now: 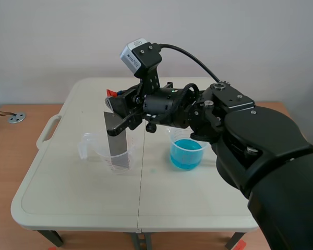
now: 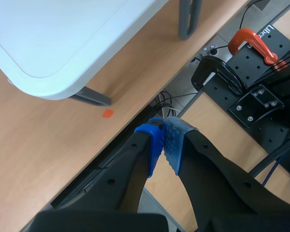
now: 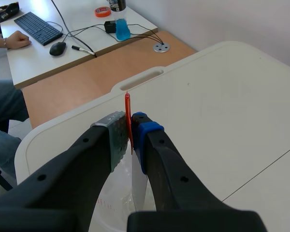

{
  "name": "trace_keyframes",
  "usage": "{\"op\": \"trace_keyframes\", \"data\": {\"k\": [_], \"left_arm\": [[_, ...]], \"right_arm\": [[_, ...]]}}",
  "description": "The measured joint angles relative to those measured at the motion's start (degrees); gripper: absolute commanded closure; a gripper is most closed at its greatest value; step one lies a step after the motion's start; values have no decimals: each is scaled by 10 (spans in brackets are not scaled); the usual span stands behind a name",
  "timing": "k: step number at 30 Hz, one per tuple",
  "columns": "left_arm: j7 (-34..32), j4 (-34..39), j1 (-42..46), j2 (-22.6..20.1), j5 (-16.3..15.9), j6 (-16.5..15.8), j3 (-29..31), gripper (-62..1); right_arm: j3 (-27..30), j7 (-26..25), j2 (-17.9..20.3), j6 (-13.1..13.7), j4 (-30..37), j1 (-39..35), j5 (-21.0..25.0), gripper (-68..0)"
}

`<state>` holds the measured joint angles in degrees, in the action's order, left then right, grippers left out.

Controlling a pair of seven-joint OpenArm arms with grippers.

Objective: Hold the metal plate by the orange handle, dip it into the blue solution, take it out and point at it, then put the plate back in the beaker on the left.
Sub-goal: 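Put the plate into the left beaker, then return to the home posture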

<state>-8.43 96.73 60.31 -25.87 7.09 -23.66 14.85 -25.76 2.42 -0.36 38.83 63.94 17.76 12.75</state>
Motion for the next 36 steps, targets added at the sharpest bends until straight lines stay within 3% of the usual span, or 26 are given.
{"op": "trace_keyframes", "data": {"k": [5,7,9,11,12,18,21,26,29,32,36], "left_arm": [[0,0,0,0,0,0,0,-36],[0,0,0,0,0,0,0,-106],[0,0,0,0,0,0,0,-278],[-1,0,0,0,0,0,0,-538],[-4,0,0,0,0,0,0,-623],[-21,0,0,0,0,0,0,-623],[-21,0,0,0,0,0,0,-623],[-15,0,0,0,0,0,0,-623],[-15,0,0,0,0,0,0,-623],[-15,0,0,0,0,0,0,-623],[-21,0,0,0,-5,0,0,-623]], "right_arm": [[0,4,0,0,0,2,-13,-229],[0,4,0,0,0,2,-14,-327],[0,4,0,0,0,2,-14,-420],[0,4,0,0,0,2,-14,-479],[0,4,0,0,0,2,-14,-509],[0,4,0,-6,0,2,-14,-669],[0,6,0,-20,0,2,-14,-665],[20,13,0,-20,0,2,-12,-665],[28,24,6,-20,5,-1,17,-665],[36,40,30,-20,44,-16,69,-665],[58,70,70,-20,134,-49,85,-665]]}}
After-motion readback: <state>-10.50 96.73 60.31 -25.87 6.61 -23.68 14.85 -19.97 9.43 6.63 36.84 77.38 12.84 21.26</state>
